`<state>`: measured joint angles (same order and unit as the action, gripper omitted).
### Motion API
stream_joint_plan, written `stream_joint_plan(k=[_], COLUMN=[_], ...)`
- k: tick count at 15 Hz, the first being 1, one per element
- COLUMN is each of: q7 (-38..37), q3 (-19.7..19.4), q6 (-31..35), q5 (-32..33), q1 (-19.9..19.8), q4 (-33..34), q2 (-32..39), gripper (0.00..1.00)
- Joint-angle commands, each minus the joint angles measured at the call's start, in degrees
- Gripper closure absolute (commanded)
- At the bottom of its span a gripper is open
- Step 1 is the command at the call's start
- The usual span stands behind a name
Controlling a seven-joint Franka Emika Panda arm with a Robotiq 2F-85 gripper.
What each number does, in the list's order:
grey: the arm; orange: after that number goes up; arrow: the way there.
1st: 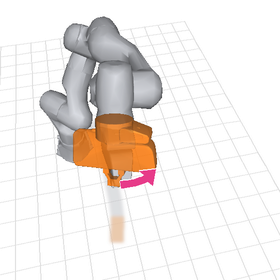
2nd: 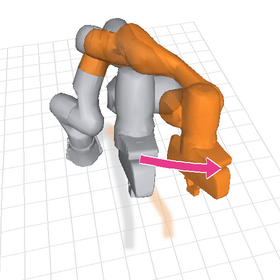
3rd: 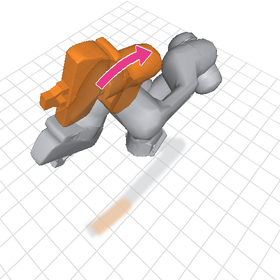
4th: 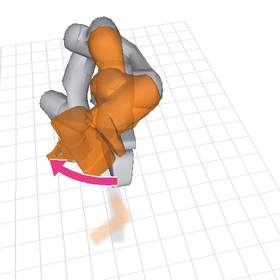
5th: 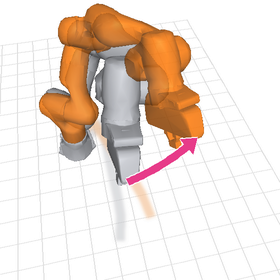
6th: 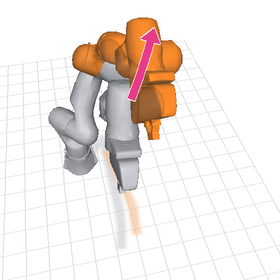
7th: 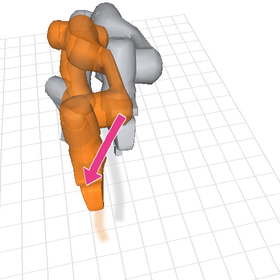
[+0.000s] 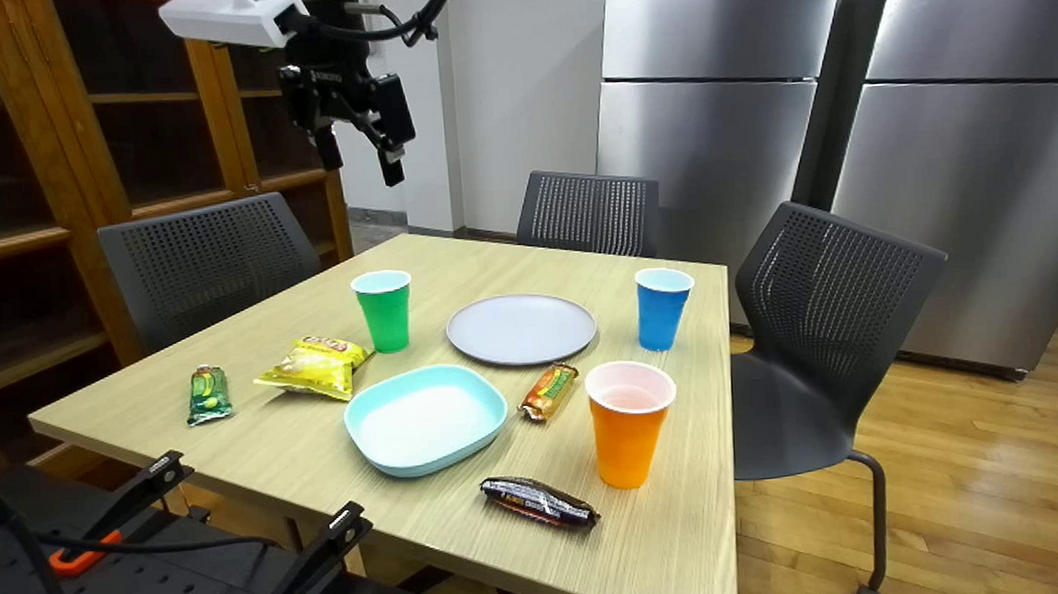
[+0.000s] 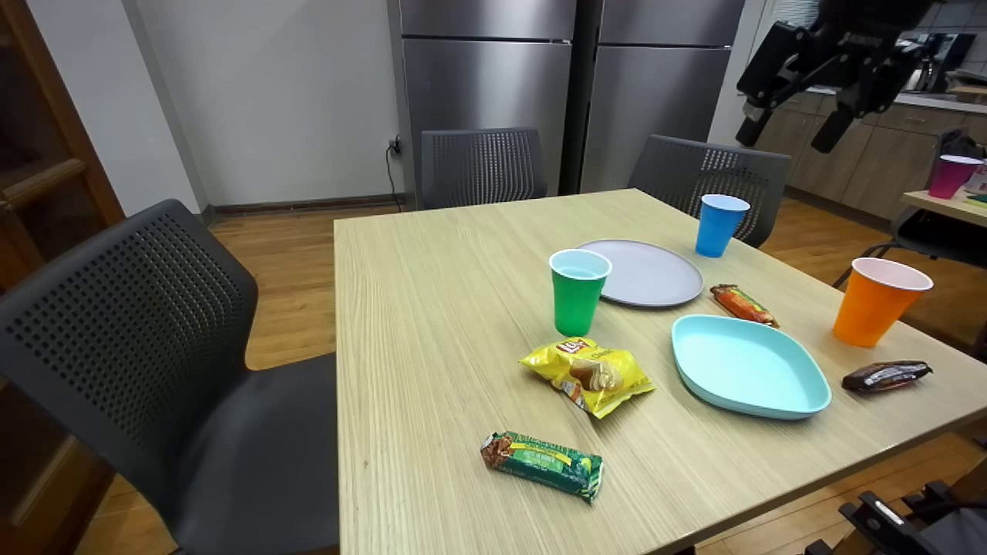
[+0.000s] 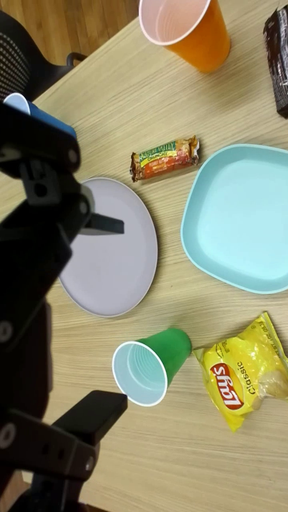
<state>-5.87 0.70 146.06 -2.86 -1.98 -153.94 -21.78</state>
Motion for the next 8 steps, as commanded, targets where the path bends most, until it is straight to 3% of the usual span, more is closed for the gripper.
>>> stream_joint_plan(k=[1,8], q7=[-0.6,-2.3], q3=[-0.4,0.2], q6=[1.0,1.7], q5=[0.1,1.5], q1=[-0.3,0.1], q4=[5.1,13.2], q2=[6.9,16.6], gripper=[0.0,0.0])
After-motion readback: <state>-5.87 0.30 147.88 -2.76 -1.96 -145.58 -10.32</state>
